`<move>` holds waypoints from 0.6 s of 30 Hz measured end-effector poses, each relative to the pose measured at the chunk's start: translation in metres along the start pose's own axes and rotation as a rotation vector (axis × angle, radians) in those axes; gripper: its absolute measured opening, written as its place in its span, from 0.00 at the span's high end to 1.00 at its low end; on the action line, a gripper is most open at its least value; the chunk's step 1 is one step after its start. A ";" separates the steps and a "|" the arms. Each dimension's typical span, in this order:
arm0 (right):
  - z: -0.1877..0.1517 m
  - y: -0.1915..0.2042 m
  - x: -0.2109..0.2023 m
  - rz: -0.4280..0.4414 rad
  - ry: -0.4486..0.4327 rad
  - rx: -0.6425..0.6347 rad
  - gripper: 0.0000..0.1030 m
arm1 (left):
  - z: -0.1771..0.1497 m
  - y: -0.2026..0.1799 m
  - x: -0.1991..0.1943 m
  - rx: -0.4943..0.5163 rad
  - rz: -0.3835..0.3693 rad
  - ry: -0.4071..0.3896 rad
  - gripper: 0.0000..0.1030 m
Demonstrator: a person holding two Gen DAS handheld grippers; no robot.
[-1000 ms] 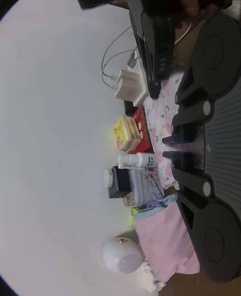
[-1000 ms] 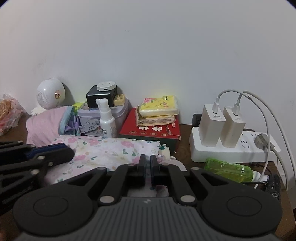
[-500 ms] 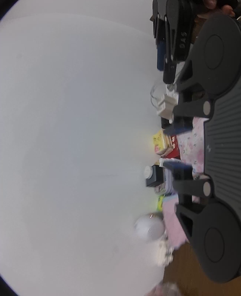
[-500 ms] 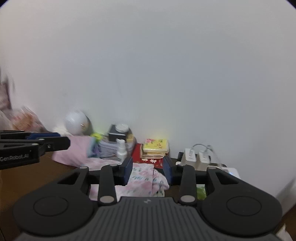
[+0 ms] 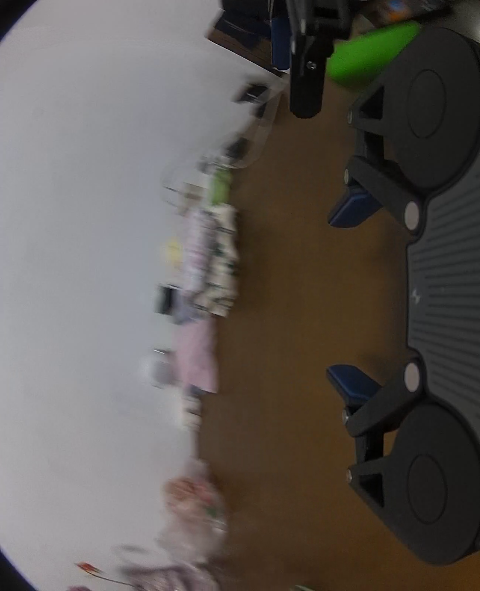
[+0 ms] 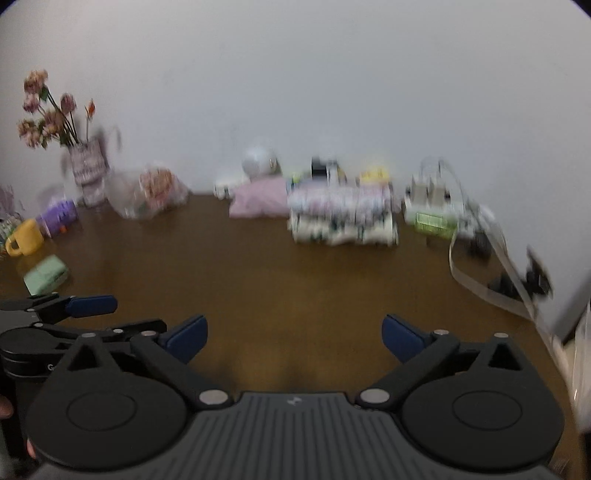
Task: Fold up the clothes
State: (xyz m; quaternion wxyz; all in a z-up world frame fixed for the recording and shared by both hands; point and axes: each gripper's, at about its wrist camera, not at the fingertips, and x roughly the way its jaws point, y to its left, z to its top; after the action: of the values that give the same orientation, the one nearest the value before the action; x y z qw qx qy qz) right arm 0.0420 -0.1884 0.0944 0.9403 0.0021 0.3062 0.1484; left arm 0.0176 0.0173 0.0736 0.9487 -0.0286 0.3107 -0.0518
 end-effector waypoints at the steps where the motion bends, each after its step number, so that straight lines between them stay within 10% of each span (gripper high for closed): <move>1: -0.013 0.003 0.003 0.000 0.005 0.018 0.01 | -0.009 0.002 0.001 -0.011 0.010 0.001 0.22; 18: -0.089 0.014 0.050 -0.095 0.079 0.054 0.01 | -0.046 0.008 0.037 -0.011 0.043 0.022 0.18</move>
State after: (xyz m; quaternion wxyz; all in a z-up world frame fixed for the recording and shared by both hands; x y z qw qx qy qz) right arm 0.0257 -0.1686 -0.0052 0.9331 0.0069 0.3468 0.0953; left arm 0.0212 0.0199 0.0142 0.9459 -0.0266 0.3219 -0.0302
